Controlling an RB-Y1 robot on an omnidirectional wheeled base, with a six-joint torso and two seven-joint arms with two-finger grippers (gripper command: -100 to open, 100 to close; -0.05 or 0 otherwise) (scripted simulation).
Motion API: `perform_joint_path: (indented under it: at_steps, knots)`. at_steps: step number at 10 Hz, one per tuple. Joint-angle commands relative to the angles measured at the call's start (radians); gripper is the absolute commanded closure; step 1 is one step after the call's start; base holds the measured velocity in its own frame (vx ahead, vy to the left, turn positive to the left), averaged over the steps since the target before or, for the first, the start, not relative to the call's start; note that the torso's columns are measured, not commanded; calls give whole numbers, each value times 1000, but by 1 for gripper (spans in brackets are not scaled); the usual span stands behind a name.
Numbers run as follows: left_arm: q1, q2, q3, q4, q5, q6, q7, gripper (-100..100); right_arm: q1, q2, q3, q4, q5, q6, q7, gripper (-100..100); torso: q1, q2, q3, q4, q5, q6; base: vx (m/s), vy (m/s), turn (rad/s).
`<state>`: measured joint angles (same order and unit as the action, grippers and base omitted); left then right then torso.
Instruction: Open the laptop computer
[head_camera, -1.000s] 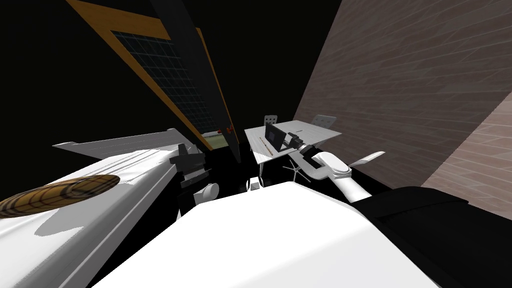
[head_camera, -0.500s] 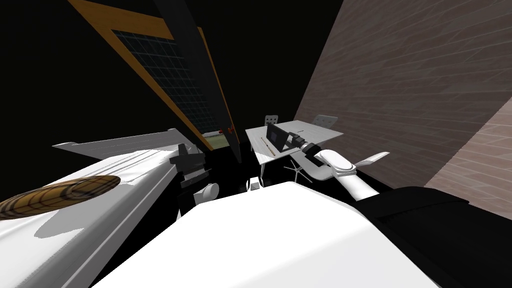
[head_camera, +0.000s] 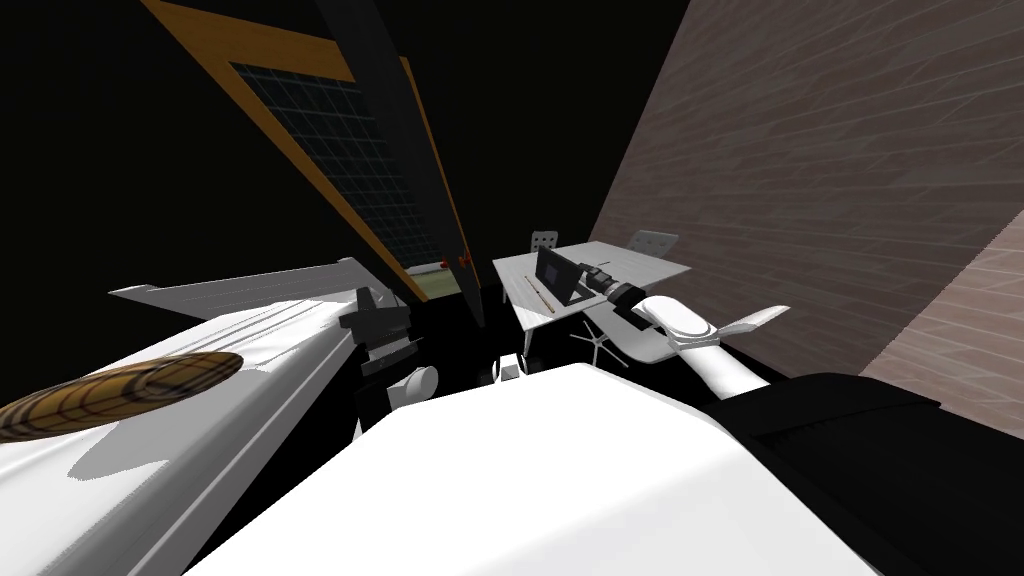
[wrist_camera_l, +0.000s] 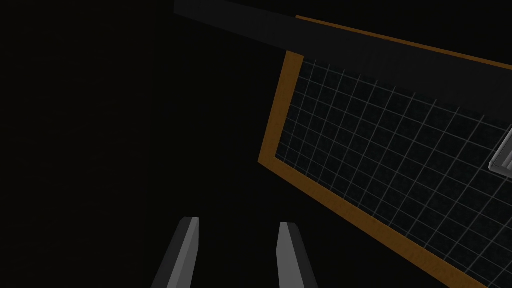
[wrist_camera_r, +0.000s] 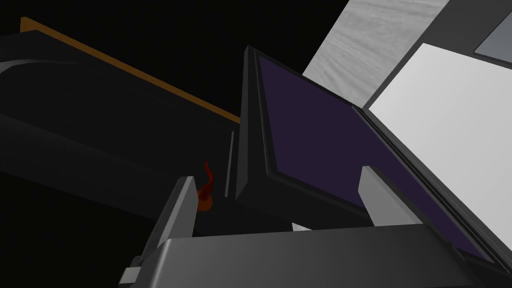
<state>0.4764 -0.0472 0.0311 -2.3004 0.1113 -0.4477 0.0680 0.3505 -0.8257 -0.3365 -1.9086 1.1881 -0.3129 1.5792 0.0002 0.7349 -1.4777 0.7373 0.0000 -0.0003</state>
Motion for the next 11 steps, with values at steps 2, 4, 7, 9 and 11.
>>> perform_joint_path:
  at_steps: [2,4,7,9,11]
  knots:
    - [0,0,0,0,0,0,0,0,-14,4,3,26,-30,-5,-40,100,-1,5,3,2,0,0,-3,-30,13]
    - [0,0,0,0,0,0,0,0,-28,9,7,51,-61,-10,-79,100,-9,4,2,1,-3,1,-13,-114,45]
    - [0,0,0,0,0,0,0,0,-49,17,12,87,-107,-18,-136,100,-8,0,0,-3,-6,3,-16,-88,23]
    - [0,0,0,0,0,0,0,0,-63,22,16,112,-137,-23,-175,100,-4,0,0,-2,-3,1,-19,-72,20]
    - [0,0,0,0,0,0,0,0,-64,23,16,114,-141,-23,-178,100,-2,3,1,1,0,0,-6,-79,13]
